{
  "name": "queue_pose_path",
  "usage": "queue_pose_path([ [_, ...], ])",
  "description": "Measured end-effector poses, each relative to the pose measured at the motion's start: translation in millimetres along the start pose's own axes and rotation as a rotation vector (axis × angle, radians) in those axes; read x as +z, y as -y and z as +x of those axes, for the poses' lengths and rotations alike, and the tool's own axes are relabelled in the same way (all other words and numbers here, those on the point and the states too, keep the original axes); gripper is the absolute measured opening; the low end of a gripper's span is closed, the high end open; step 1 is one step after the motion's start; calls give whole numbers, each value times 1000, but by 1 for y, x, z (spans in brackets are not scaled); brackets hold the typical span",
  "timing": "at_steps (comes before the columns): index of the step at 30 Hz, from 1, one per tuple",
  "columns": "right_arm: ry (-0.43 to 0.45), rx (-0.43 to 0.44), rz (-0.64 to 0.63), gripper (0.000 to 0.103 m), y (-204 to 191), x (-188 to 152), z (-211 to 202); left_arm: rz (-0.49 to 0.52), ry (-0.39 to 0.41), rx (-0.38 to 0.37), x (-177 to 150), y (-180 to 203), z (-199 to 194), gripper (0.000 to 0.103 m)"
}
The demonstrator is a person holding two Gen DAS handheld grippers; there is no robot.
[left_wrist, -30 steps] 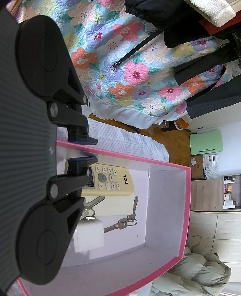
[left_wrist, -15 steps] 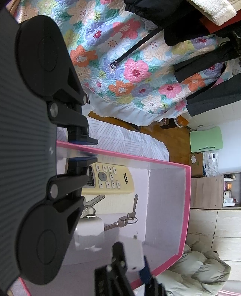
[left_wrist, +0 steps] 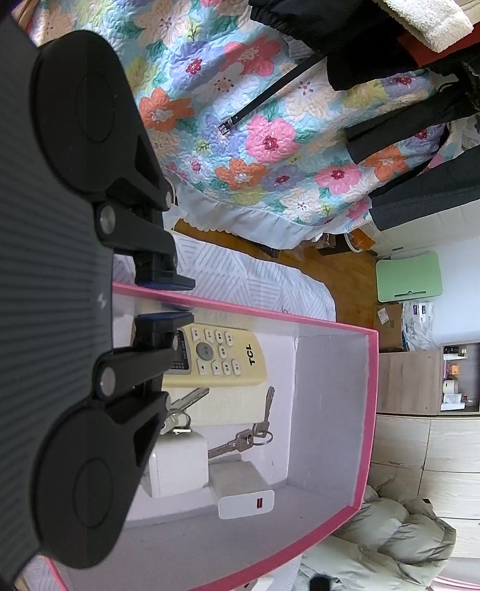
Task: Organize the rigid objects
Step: 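Carry the large white charger into the box and release it, then grasp the small white charger with the right gripper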
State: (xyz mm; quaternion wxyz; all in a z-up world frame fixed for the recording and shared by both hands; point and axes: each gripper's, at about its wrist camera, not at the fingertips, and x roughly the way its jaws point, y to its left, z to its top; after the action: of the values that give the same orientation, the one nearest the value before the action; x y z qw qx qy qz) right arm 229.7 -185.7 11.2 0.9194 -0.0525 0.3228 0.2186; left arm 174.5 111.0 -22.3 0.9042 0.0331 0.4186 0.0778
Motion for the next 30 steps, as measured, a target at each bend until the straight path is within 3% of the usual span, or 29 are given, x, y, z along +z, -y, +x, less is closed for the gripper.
queue_pose_path([
  [8,-108,-67,230,62,85,-39,9,-1,2,2,0,-3,0,11],
  [11,-173,-91,314,62,97,-57,25,-4,0,-1,0,-4,0,11],
  [14,-230,-58,453,63,109,-75,45,-4,0,-2,-1,-5,-1,11],
  [17,-225,-37,569,65,116,-86,55,-4,0,-2,-1,-5,-1,11],
  [24,-169,-102,504,68,103,-81,77,-9,-1,-9,-2,-6,-2,11],
  [26,-179,-141,432,67,94,-76,83,-9,-1,-10,-3,-6,-2,11],
  [27,-183,-172,386,53,90,-75,82,-10,-1,-10,-3,-7,-1,11],
  [28,-183,-215,339,48,88,-74,81,-10,-2,-9,-3,-7,-1,11],
  [30,-163,-235,331,48,84,-77,78,-10,-3,-10,-3,-7,-2,11],
])
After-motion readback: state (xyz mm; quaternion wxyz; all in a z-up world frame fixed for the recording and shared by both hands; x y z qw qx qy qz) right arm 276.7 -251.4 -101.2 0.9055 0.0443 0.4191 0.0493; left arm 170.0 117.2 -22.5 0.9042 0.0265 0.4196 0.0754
